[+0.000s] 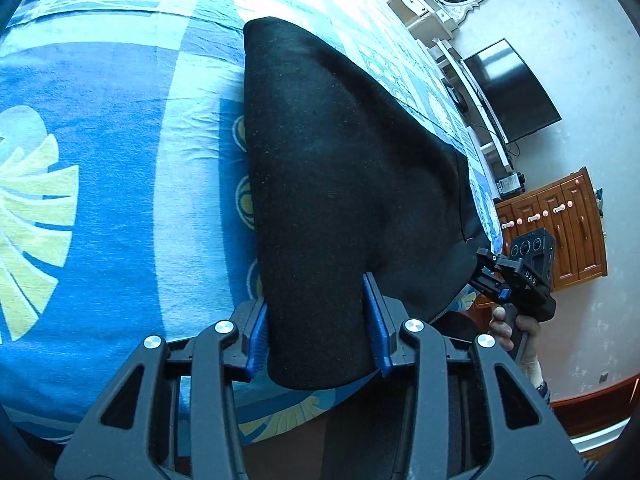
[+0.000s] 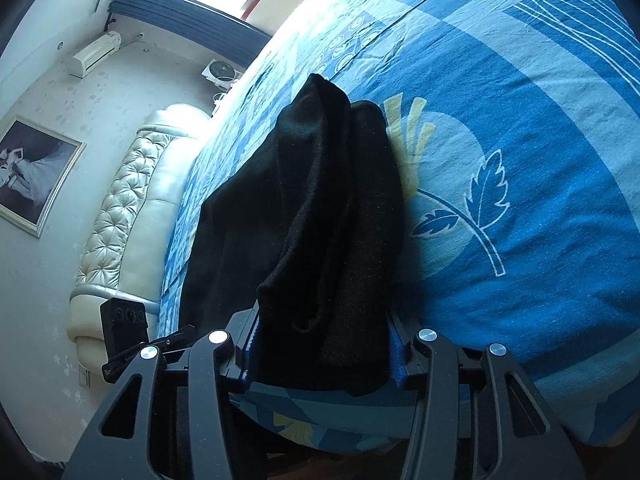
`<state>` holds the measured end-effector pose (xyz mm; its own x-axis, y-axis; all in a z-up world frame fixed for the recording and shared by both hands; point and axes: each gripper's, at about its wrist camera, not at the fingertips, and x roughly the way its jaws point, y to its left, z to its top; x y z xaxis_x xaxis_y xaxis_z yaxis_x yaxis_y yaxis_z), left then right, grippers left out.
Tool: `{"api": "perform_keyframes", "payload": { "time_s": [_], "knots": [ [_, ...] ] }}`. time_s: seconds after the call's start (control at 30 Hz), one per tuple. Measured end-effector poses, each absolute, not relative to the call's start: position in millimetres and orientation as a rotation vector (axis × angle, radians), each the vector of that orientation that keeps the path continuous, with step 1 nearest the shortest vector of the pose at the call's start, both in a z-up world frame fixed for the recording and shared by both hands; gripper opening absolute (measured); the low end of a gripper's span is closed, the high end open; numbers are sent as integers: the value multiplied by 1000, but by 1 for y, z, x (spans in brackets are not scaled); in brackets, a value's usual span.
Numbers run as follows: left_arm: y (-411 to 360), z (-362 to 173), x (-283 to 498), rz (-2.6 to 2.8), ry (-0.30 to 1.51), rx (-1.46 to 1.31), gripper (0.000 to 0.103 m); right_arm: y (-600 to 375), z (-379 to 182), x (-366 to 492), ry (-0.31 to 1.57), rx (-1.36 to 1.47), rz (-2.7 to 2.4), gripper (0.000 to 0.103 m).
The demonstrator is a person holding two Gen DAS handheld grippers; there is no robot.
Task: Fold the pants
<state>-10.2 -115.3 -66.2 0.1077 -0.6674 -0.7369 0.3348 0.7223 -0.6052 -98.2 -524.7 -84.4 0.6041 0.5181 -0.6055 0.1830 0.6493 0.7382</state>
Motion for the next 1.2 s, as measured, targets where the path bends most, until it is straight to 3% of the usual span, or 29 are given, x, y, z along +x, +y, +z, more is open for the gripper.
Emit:
{"api": "perform_keyframes", "payload": {
  "time_s": [0.67,1.0,1.2],
  "knots": [
    [-51,-67,-12,-702,1219,-370,37,-479,-81,-71,978,780,270,49],
    [-65,-78,0,-729,1260,-477,54,-505,-97,-79,975,915,268,61],
    [-61,-79,1,-731,1256,-486,38,-480,-88,-74,983,787,269,57]
  ]
}}
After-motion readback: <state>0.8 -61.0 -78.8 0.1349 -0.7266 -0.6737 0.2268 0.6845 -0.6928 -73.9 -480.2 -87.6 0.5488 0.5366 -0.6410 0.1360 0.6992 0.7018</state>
